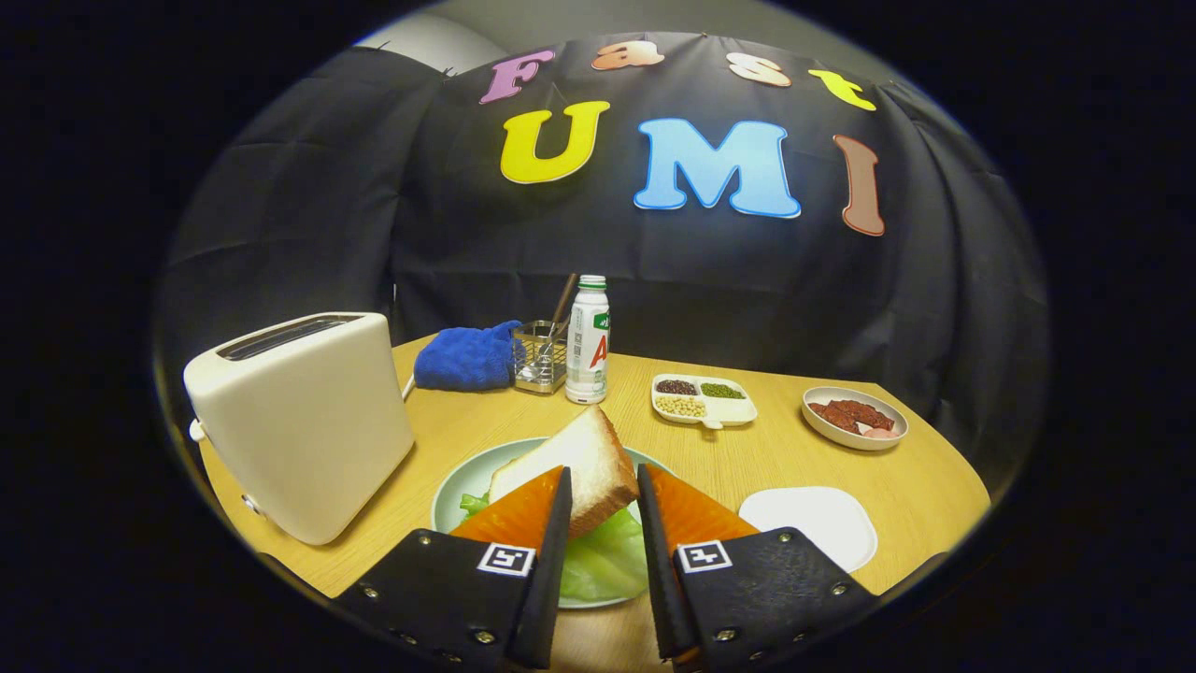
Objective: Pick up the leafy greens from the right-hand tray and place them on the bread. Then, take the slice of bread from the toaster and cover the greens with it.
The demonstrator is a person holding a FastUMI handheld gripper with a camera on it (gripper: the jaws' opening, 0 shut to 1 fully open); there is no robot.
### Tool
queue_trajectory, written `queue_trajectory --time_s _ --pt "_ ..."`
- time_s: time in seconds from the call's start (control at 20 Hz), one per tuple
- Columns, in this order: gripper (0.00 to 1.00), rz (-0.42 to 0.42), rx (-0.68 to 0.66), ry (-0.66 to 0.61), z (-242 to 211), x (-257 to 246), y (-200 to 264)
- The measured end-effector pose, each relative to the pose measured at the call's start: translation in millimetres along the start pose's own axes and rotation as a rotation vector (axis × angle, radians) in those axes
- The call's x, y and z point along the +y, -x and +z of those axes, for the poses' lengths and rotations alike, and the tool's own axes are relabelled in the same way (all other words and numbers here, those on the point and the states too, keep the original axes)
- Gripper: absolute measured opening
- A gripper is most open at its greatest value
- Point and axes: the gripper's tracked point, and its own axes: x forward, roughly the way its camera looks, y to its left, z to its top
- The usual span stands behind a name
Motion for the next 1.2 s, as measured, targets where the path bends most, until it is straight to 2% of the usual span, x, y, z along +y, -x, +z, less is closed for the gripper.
queue_trajectory --time_s 0.1,0.55,0.75,1.2 --pt "0.45 0.014 -0.016 -0.009 4 1 3" --pt "0.45 0.024 -0.081 -0.052 21 -17 18" --pt "0.45 -0.036 -0.149 -0.051 38 -53 36" --pt "0.45 -0.089 -0.216 -0.017 47 -132 81"
